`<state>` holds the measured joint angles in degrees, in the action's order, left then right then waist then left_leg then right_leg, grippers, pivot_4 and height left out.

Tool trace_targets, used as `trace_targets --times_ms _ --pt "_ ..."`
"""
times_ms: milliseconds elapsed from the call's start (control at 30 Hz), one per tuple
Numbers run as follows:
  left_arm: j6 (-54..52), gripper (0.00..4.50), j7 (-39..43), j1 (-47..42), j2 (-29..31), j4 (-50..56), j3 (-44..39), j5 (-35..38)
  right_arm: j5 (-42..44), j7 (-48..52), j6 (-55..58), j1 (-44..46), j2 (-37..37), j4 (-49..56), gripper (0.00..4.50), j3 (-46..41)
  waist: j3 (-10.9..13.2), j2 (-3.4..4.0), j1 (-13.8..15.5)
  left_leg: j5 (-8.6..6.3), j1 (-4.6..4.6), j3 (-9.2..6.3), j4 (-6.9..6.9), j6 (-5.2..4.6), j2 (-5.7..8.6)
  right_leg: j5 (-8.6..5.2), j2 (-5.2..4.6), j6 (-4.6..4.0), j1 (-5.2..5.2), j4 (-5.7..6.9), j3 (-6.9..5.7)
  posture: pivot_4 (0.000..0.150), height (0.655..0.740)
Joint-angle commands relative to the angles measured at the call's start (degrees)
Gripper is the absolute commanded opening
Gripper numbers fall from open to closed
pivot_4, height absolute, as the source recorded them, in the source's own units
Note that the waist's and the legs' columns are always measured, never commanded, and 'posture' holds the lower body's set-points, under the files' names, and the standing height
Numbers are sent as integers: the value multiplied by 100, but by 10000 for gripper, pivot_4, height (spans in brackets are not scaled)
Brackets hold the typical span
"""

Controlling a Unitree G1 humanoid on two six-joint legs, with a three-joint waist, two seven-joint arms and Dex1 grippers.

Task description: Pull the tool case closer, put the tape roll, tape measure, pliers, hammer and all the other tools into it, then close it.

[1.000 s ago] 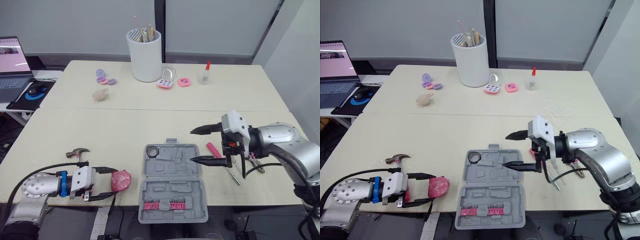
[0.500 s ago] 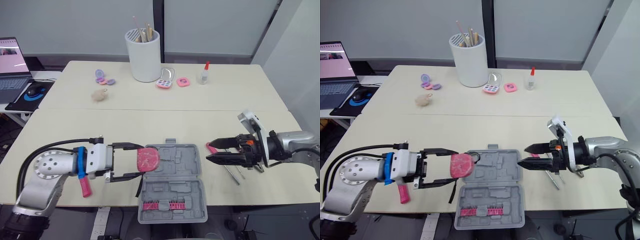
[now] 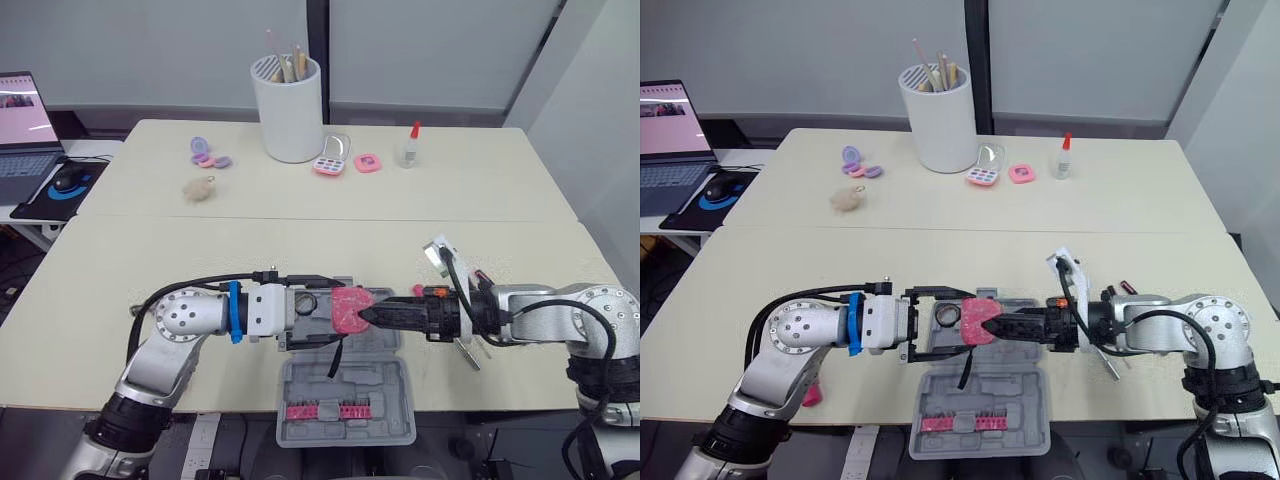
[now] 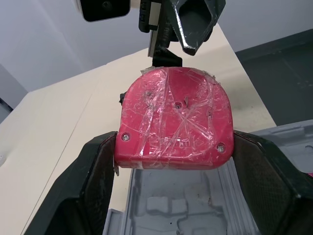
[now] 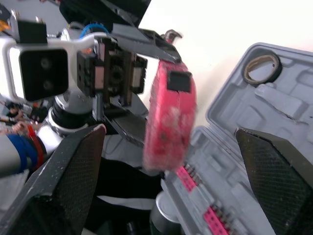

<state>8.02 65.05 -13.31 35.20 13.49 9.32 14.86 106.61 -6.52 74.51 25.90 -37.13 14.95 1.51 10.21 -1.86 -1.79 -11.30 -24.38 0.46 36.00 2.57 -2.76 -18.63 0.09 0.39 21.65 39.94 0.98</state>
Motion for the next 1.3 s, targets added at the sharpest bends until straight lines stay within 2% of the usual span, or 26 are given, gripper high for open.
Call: trace_targets --times_ms 33,100,300,567,900,1033,1167,1300 --pt "191 32185 -52 -66 -73 51 69 -50 568 -334 -467 159 -200 174 45000 280 0 0 2 0 0 0 0 0 -1 1 -1 3 -1 0 0 1500 7400" --pt "259 32185 -73 -79 -103 -13 70 -91 603 -328 -553 220 -263 185 45000 416 0 0 3 0 0 -2 1 0 -2 1 0 6 0 -1 2 1500 7400" --pt "247 32185 -120 -52 -134 -8 65 -86 621 -254 -733 312 -418 138 25935 612 0 0 6 0 -2 -7 0 0 -3 2 0 5 3 -2 1 1500 7400" --pt "189 32185 -181 134 -158 171 87 -64 527 -80 -773 353 -532 175 9145 746 0 0 10 0 -5 -16 0 0 -5 3 -1 4 7 -1 2 1500 7400" --pt "199 32185 -205 113 -214 174 148 -72 509 68 -793 347 -647 228 8257 828 0 0 10 1 -6 -16 0 -1 -5 3 -2 4 9 -2 2 1500 7400" --pt "-42 44642 -116 216 -123 384 34 265 535 71 -844 269 -801 147 7707 730 0 0 10 0 -6 -16 0 -1 -5 3 -2 4 9 -2 3 1500 7400" --pt "-552 45000 -135 356 72 798 -218 771 615 254 -750 63 -1274 18 7678 503 0 0 12 0 -11 -17 0 -1 -5 3 -3 4 11 -4 2 1500 7400" --pt "-1100 45000 -74 795 401 1372 -433 1331 588 610 -468 -537 -2082 -159 7678 201 0 0 15 0 -12 -17 0 -1 -4 2 -4 5 11 -5 2 1500 7400"
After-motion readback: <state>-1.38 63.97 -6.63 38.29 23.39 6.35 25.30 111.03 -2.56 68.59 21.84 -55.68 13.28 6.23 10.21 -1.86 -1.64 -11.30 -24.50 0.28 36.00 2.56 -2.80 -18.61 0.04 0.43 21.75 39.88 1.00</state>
